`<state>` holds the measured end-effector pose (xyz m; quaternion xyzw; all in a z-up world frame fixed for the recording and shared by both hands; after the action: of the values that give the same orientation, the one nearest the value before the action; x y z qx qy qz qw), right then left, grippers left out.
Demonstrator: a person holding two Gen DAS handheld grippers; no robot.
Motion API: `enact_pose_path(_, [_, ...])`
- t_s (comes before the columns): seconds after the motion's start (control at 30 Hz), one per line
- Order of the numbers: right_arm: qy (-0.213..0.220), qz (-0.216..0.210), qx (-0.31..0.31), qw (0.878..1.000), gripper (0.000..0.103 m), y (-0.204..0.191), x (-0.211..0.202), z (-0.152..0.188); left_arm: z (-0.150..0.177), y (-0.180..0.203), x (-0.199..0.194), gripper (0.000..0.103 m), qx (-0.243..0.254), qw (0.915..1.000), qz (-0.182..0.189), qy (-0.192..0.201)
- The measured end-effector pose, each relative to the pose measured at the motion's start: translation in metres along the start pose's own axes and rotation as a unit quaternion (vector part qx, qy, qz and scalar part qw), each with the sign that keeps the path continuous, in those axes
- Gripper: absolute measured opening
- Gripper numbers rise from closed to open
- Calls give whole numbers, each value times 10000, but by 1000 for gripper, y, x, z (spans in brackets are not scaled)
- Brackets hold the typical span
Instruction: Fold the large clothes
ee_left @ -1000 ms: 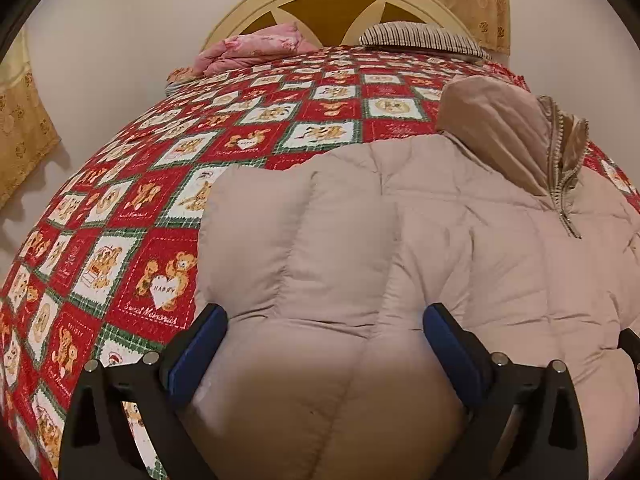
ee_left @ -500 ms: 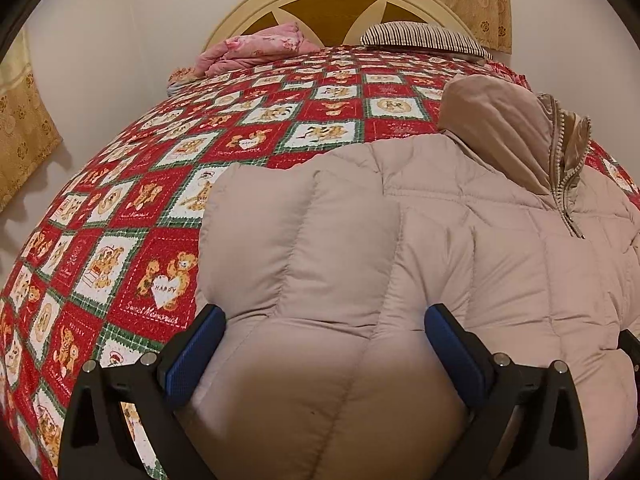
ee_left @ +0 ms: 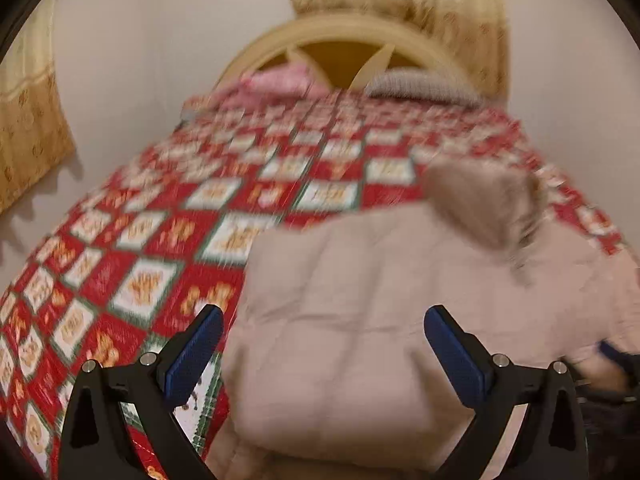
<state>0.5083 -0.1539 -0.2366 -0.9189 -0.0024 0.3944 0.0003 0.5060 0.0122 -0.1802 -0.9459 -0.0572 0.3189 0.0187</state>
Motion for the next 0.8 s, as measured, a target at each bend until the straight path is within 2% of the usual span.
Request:
enact_pose_path(0.1, [14,-31,-13,10000,85,-1,-2,-1,-6,39,-23,101,423,9981,354,280])
enact_pose_path(0.2, [9,-386,82,9992,85,2,-12,-5,18,68,-2,101,999,9947,233,-14])
enact_pose_path(0.3, [438,-701,375,9959,84,21,-42,-21,42,75,26,101,1090,9933,122,-357])
enact_pose_path(0.43, [997,-874,871,9873,87,73,-58,-60,50,75,35,101,1014,9938,170,-428])
enact_pose_path(0.53, [784,-689,1136,9880,87,106,-30,-78,53,74,39,101,984,9940,168,-447])
enact_pose_path(0.57, [608,-747,1303,9868,87,119,-13,-79,55,75,38,101,976,9941,165,-448])
enact_pose_path(0.7, [91,-876,1605,9831,85,139,30,-66,59,80,34,102,1021,9938,119,-426])
enact_pose_path(0.8, [219,-953,1784,9791,85,146,39,-57,60,81,33,102,1026,9937,143,-428])
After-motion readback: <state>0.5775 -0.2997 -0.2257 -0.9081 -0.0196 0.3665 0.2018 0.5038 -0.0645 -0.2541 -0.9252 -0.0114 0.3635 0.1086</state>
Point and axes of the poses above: each gripper's, at about its wrist camera, not at the fingertips, and x roughly the way its jaws point, y to its right, z to its underside, the point moved 10 cm from there along x, roughly the way its jaws point, and after that the axes turned 4 degrees about -z, right-handed, at the moved point
